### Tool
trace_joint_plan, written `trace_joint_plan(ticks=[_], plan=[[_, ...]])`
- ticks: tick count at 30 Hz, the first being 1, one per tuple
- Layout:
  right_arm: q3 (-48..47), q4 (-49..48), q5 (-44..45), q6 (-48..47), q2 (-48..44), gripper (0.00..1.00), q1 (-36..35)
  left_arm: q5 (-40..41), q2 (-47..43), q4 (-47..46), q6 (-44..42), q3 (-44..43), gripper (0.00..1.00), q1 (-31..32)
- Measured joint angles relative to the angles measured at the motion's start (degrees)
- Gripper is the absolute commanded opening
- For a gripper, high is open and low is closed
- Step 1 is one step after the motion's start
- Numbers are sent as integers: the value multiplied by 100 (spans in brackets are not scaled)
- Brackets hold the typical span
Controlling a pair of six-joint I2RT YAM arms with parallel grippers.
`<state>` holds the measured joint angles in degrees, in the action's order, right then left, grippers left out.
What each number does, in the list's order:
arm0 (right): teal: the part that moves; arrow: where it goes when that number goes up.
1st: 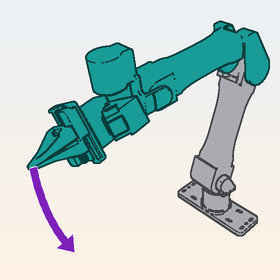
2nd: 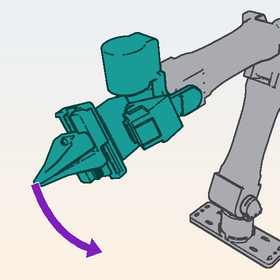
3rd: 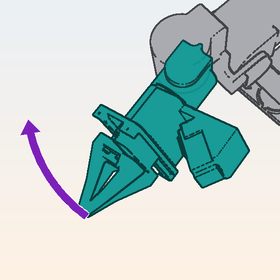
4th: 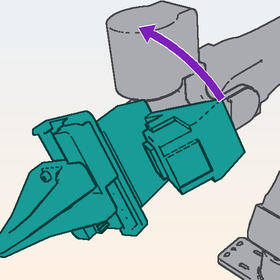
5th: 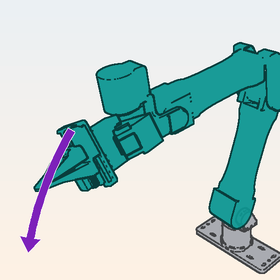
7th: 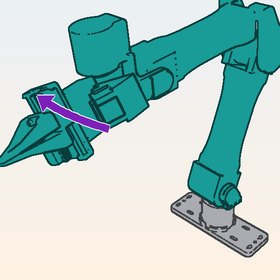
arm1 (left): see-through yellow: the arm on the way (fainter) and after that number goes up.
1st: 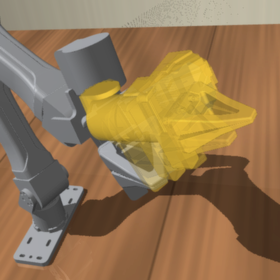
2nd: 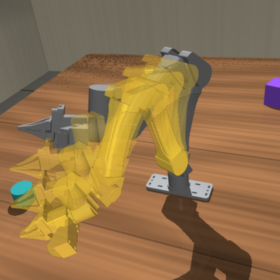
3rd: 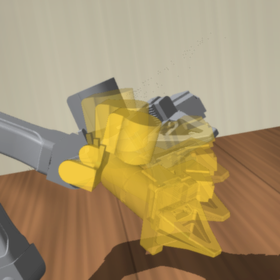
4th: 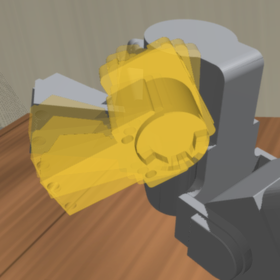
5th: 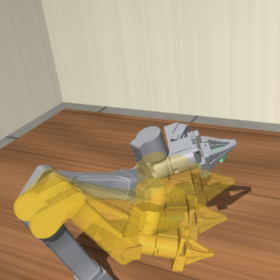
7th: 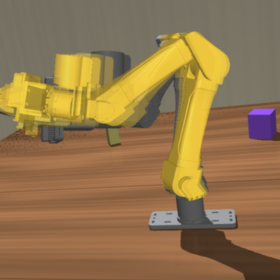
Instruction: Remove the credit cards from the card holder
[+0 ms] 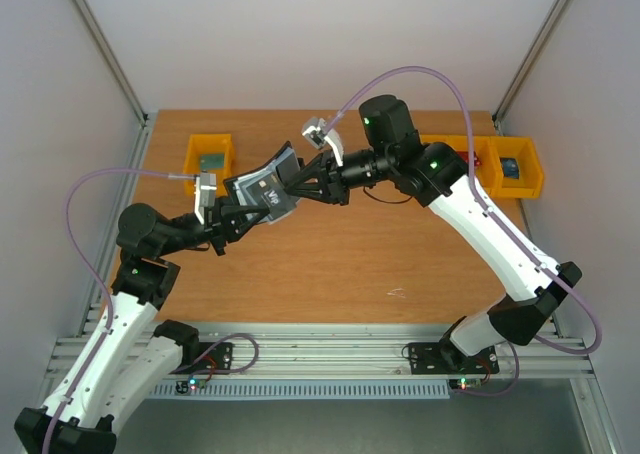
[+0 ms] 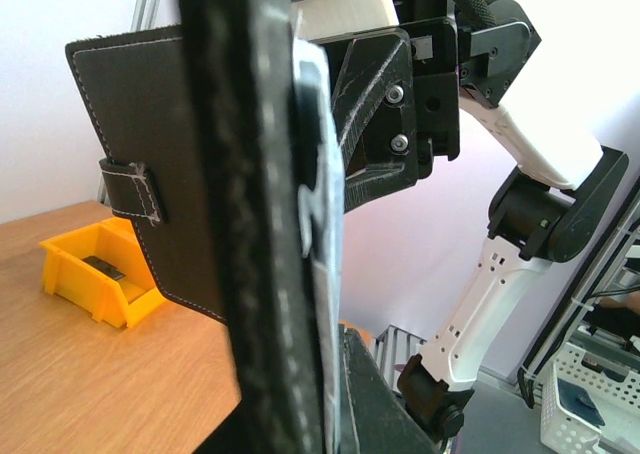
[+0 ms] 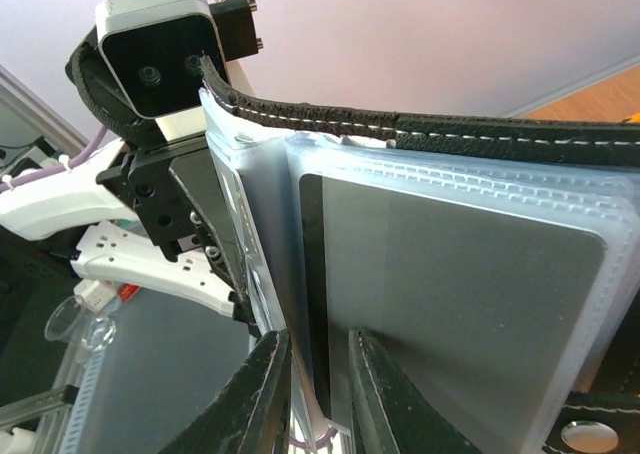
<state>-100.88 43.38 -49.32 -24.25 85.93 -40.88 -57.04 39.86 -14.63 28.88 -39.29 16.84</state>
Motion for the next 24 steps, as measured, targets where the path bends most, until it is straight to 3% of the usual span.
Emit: trace_joint_plan(ticks=[8,13,18,24], plan=[[-160,98,81,-72,160,16,-186,20,15,42,-4,2,0,-13],[-164,149,-87,-175,184,1,-225,-7,24,39,-22,2,0,-7],[-166,219,-267,-260,181,1,-229,-66,24,42,-22,2,1,2],[-92,278,-306,-291,109,1,-155,-63,24,42,15,17,10,31]])
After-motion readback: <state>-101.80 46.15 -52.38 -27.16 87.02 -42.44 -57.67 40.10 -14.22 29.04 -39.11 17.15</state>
